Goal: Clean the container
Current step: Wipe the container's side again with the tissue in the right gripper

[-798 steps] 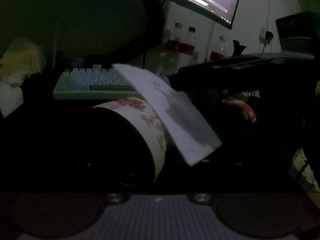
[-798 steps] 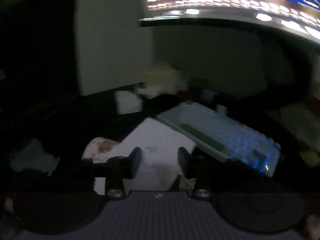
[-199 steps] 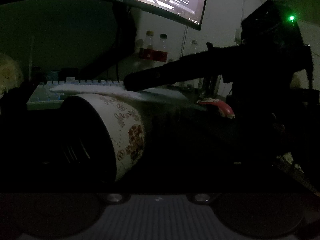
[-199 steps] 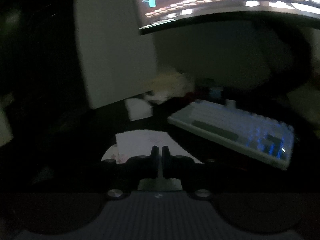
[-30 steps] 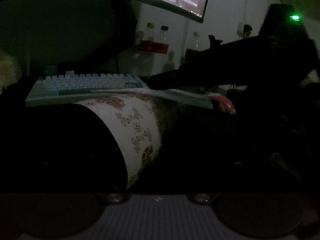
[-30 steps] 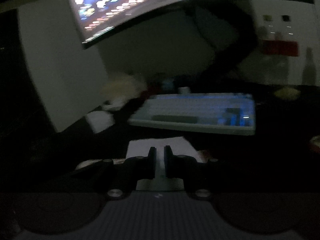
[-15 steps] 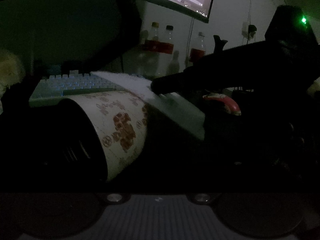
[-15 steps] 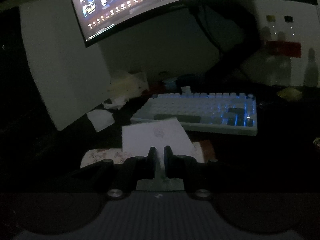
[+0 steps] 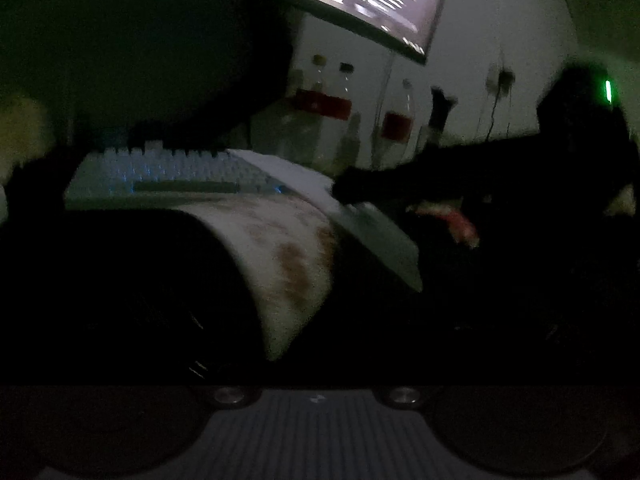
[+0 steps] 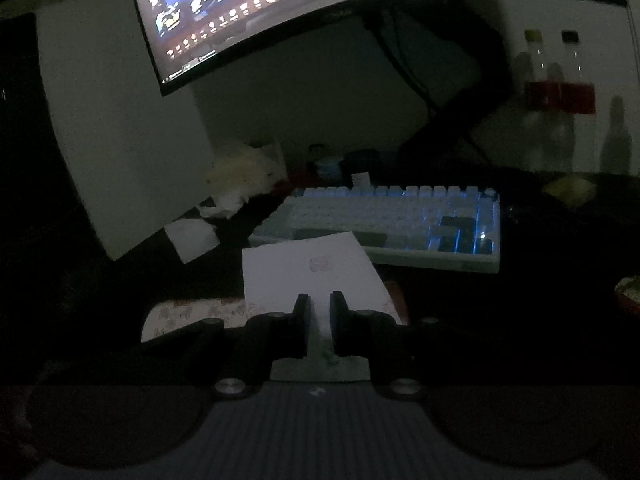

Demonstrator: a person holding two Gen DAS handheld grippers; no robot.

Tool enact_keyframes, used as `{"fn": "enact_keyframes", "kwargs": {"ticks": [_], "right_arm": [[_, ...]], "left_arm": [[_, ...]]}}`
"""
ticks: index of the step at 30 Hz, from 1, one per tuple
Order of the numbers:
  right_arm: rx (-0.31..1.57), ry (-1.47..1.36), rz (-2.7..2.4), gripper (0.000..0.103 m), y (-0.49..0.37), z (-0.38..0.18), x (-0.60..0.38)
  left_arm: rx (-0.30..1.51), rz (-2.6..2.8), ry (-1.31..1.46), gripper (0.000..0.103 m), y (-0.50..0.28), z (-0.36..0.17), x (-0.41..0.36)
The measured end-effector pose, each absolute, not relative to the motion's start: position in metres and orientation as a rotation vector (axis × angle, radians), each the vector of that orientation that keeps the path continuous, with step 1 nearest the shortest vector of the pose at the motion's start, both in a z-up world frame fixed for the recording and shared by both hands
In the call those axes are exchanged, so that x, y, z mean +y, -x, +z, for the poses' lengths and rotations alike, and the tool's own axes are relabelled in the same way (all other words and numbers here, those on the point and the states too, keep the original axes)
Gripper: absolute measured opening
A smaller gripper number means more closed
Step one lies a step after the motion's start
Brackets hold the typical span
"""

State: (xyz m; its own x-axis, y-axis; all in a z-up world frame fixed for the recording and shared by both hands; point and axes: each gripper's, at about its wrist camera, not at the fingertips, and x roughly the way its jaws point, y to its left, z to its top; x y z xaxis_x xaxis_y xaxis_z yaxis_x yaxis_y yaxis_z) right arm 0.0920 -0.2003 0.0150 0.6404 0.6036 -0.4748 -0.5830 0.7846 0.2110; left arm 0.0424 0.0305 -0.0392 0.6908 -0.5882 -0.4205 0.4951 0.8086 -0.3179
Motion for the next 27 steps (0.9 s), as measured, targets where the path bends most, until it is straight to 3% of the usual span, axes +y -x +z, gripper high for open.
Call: {"fn": "enact_keyframes", "kwargs": {"ticks": [3,7,8,11,12,17,24,27], "right_arm": [[0.564,-0.050,0.699,0.013,-0.096,0.016,-0.203],[0.575,-0.064,0.729,0.013,-0.102,0.016,-0.206],[0.577,-0.067,0.737,0.013,-0.103,0.016,-0.207],[0.585,-0.078,0.759,0.013,-0.107,0.017,-0.210],[0.588,-0.081,0.766,0.013,-0.109,0.017,-0.211],[0.584,-0.089,0.763,0.013,-0.101,0.017,-0.211],[0.577,-0.046,0.895,0.014,-0.065,0.014,-0.181],[0.539,0.010,0.895,0.014,-0.066,0.007,-0.173]], "left_arm": [[0.534,-0.695,0.260,0.007,-0.041,-0.036,0.035],[0.504,-0.708,0.190,0.008,-0.026,-0.025,0.022],[0.504,-0.695,0.167,0.013,-0.025,-0.025,0.019],[0.499,-0.618,0.103,0.060,-0.018,-0.030,0.015],[0.496,-0.606,0.091,0.067,-0.017,-0.032,0.014],[0.514,-0.585,0.072,0.068,-0.021,-0.038,0.013],[0.517,-0.563,0.083,0.082,-0.027,-0.041,0.014],[0.513,-0.543,0.071,0.083,-0.029,-0.040,0.016]]}}
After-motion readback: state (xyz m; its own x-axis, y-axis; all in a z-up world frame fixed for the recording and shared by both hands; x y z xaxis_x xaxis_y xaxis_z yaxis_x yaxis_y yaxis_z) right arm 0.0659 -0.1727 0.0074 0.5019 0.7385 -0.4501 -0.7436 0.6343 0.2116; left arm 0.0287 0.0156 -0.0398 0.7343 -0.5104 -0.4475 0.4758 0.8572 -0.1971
